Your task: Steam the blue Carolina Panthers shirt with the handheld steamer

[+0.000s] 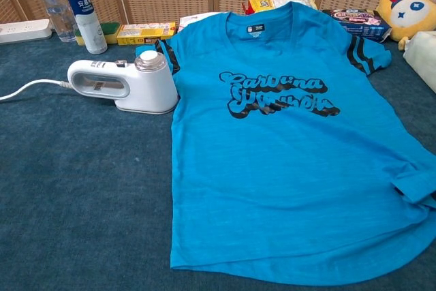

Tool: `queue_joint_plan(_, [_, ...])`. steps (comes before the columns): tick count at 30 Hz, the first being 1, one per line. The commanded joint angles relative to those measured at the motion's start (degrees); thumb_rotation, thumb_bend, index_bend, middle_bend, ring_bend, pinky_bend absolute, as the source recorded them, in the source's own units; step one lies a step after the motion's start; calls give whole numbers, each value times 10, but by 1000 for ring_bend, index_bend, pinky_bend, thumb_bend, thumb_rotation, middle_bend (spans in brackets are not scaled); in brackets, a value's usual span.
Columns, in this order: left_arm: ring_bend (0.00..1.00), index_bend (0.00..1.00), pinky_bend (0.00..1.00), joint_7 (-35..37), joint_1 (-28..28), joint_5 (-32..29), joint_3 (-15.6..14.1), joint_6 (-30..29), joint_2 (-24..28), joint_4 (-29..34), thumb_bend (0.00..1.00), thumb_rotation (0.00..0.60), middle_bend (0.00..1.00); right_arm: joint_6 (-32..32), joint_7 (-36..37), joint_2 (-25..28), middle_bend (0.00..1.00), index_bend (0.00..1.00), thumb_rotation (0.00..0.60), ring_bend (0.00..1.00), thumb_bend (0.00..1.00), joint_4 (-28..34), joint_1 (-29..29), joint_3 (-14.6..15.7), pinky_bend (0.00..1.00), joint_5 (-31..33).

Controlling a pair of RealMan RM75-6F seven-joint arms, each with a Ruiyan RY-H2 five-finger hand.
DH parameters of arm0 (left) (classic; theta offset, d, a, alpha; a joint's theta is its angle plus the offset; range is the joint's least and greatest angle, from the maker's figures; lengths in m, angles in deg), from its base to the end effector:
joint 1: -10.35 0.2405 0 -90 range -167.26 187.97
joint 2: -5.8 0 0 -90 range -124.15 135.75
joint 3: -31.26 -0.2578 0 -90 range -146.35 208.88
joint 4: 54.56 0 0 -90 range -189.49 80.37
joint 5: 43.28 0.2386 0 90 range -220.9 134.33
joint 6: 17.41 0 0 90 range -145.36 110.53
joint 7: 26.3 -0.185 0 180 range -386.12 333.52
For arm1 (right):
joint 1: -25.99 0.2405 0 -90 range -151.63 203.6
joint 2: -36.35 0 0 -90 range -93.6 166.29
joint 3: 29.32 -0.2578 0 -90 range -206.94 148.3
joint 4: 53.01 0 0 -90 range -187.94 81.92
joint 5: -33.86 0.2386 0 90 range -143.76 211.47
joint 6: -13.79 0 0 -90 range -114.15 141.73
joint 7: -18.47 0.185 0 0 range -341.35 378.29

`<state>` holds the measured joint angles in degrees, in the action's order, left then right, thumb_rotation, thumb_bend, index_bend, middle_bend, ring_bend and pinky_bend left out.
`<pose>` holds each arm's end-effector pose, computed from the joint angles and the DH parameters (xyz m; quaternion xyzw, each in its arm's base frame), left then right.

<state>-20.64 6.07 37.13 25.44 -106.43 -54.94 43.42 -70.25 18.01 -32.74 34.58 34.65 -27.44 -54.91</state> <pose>-0.3371 0.1824 0.1374 -0.5466 -0.4717 -0.3761 0.5807 -0.3182 -0.2259 0.0918 0.6422 -0.3823 0.3834 0.5425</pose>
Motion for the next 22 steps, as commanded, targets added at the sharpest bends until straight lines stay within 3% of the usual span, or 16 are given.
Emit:
queue_joint_plan(1, [0, 50, 172, 39, 36, 2, -8, -31, 0, -29, 171, 600, 93, -9, -5, 2, 534, 554, 600, 550, 329, 3, -10, -3, 583, 8])
queue_joint_plan(7, [12, 68, 173, 57, 66, 14, -8, -52, 1, -45, 174, 600, 113, -21, -15, 7, 515, 541, 600, 496, 330, 10, -28, -9, 478, 22])
queue_joint_plan(22, [27, 88, 173, 52, 77, 41, 6, -43, 7, -35, 174, 600, 126, -30, -16, 9, 487, 511, 600, 477, 329, 14, -47, -15, 458, 22])
